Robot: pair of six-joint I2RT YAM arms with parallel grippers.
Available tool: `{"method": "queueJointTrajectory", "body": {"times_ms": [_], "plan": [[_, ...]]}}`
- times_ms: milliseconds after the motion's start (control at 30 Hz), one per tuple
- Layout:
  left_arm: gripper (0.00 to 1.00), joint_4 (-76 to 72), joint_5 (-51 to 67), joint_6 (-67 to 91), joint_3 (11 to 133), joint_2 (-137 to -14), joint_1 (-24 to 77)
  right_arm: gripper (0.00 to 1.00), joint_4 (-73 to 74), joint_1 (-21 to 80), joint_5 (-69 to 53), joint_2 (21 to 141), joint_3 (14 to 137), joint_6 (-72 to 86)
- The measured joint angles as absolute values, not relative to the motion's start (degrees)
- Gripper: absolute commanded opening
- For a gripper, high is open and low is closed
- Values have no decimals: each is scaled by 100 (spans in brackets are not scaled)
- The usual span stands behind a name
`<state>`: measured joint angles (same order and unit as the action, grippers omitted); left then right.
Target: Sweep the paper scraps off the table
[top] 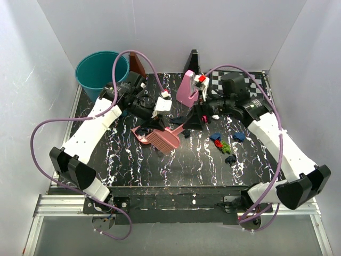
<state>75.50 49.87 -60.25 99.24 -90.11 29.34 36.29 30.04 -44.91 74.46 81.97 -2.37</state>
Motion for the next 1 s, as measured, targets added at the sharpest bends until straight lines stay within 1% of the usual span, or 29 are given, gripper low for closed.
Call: {"method": "queueJointTrajectory", "body": {"times_ms": [100, 133, 233, 300, 433, 633, 667, 800, 833, 867, 967, 1000], "plan": [[0, 7644, 4965, -6158, 9872, -9011, 3004, 54, 3852, 3214, -4364, 7741, 8418, -519], [0, 7662, 4965, -6198, 9872, -9011, 3011, 52, 3944, 3271, -4351, 7835, 8468, -611], [0, 7677, 4971, -6287, 9872, -9008, 3013, 51, 4169, 3385, -4351, 8106, 8613, -773], [0, 7677, 4971, -6322, 9867, -9008, 3013, 48, 4283, 3448, -4372, 8252, 8665, -871], [0, 7679, 4967, -6351, 9859, -9008, 3013, 35, 4438, 3601, -4386, 8350, 8680, -1015], [0, 7679, 4971, -6348, 9859, -9008, 3015, 31, 4670, 3778, -4368, 8390, 8809, -1170], [0, 7688, 4971, -6351, 9859, -9008, 3017, 29, 4678, 3800, -4359, 8390, 8809, -1197], [0, 7730, 4971, -6348, 9859, -9008, 3035, 12, 4733, 3839, -4329, 8418, 8825, -1275], [0, 7758, 4976, -6342, 9859, -9008, 3046, 5, 4764, 3837, -4292, 8442, 8849, -1282], [0, 7782, 4971, -6337, 9859, -9008, 3050, 1, 4812, 3839, -4257, 8475, 8884, -1293], [0, 7804, 4945, -6324, 9856, -9008, 3048, 1, 4875, 3857, -4217, 8538, 8956, -1317], [10, 7806, 4934, -6313, 9854, -9008, 3050, 1, 4884, 3865, -4213, 8543, 8960, -1323]]}}
